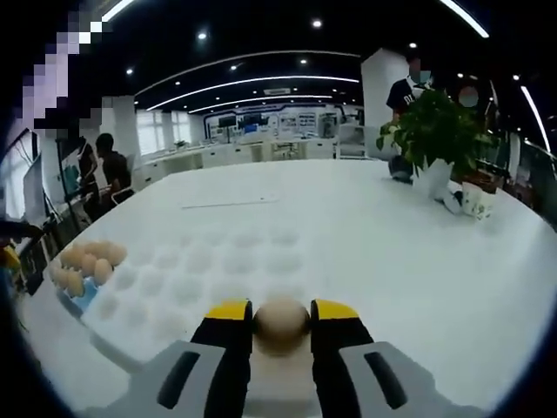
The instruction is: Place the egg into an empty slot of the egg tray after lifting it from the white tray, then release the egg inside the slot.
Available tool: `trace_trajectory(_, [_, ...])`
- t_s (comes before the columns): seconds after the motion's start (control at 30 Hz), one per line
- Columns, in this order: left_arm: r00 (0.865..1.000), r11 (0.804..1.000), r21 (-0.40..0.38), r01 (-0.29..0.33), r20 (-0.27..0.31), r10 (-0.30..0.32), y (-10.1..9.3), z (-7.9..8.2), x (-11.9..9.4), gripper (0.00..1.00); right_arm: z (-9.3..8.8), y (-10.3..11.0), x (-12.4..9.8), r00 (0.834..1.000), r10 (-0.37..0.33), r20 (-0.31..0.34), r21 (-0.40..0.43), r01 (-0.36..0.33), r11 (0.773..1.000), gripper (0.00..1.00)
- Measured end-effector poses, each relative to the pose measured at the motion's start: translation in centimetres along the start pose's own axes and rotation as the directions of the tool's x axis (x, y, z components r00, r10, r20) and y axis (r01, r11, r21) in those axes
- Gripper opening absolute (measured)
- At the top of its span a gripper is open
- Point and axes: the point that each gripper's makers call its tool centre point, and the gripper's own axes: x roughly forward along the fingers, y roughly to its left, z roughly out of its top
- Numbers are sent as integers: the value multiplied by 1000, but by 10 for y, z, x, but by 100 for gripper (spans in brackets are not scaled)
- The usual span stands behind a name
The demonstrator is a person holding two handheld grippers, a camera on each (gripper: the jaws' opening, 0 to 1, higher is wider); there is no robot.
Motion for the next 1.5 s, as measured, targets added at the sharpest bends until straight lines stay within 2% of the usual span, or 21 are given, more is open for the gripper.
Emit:
trace_trajectory(0.17, [1000,1000,2,-2,-2,2,1,0,0,97,13,10,3,1000,23,21,-19,-22,1000,26])
trace_trajectory(0.33, [1000,1000,0,-9,-5,9,4,-1,-1,97,16,19,7,999,42,28,-39,-41,998,26])
trace_trajectory(0.53, [1000,1000,-2,-14,-6,14,5,-1,-2,96,14,19,10,999,47,21,-45,-46,998,26])
trace_trajectory(0.63, [1000,1000,-7,-19,-6,19,6,-1,-2,96,4,20,12,999,53,-7,-30,-53,998,26])
trace_trajectory(0.7, [1000,1000,-7,-21,-10,21,7,-2,-2,96,5,20,12,999,50,2,-46,-50,998,27])
trace_trajectory(0.87, [1000,1000,-7,-18,-11,18,6,-1,0,96,4,18,15,998,57,-30,-31,-57,998,27])
trace_trajectory(1.0, [1000,1000,-4,-19,-12,19,7,0,2,97,1,22,15,995,79,-59,-65,-82,994,28])
trace_trajectory(1.13, [1000,1000,-4,-18,-8,17,7,1,2,96,-4,22,18,994,53,-99,-121,-65,990,29])
trace_trajectory(1.2, [1000,1000,-5,-18,-11,18,8,0,2,96,-4,22,18,994,53,-98,-128,-66,990,29])
trace_trajectory(1.5, [1000,1000,-6,-20,-19,20,9,-4,0,96,-3,19,17,994,56,-93,-68,-63,996,28])
